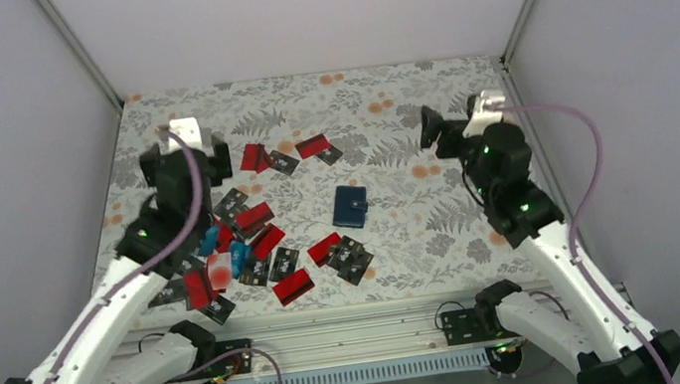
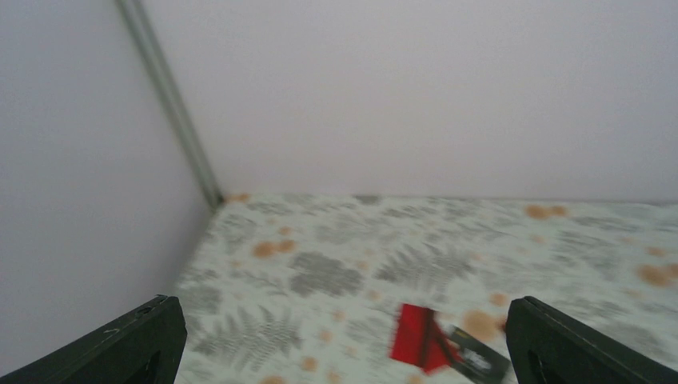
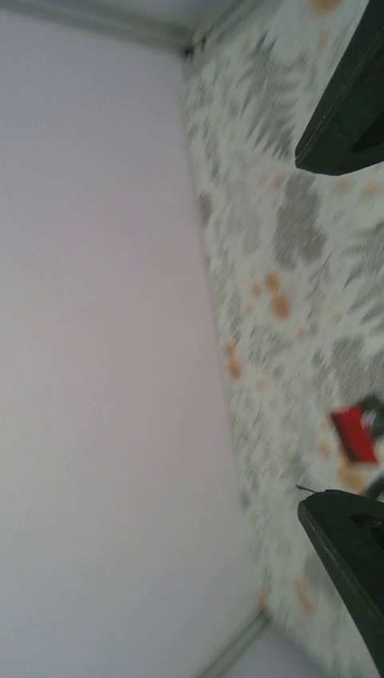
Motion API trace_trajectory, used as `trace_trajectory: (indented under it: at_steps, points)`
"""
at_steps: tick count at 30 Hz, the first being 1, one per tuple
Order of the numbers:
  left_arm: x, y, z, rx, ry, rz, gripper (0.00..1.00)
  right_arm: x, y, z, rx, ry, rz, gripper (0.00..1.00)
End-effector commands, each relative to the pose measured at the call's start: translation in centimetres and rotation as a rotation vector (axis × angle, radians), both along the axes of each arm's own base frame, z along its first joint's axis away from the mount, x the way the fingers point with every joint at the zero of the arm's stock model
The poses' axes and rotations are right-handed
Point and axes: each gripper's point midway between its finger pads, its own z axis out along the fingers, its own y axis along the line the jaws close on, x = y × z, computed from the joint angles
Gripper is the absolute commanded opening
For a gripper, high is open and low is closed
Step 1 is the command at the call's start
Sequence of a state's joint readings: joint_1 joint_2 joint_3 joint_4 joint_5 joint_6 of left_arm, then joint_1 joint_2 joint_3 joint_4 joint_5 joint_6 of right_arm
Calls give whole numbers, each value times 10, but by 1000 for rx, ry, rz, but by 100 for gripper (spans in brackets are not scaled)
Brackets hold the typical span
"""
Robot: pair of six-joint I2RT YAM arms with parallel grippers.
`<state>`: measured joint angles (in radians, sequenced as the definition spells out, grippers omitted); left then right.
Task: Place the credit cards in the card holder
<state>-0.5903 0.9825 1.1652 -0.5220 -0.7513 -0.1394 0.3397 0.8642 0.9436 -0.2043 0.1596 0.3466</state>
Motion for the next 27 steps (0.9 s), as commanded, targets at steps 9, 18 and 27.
trace_trajectory:
  at_steps: [9,18,27]
  points:
    - [29,35,-136,1,-116,-98,100,40,-56,-136,-316,112,-255,100]
    - [45,69,-201,20,-76,-10,100,60,-68,-203,-340,115,-185,100]
    - [70,69,-217,53,-130,-94,100,75,-67,-203,-325,-29,-92,100]
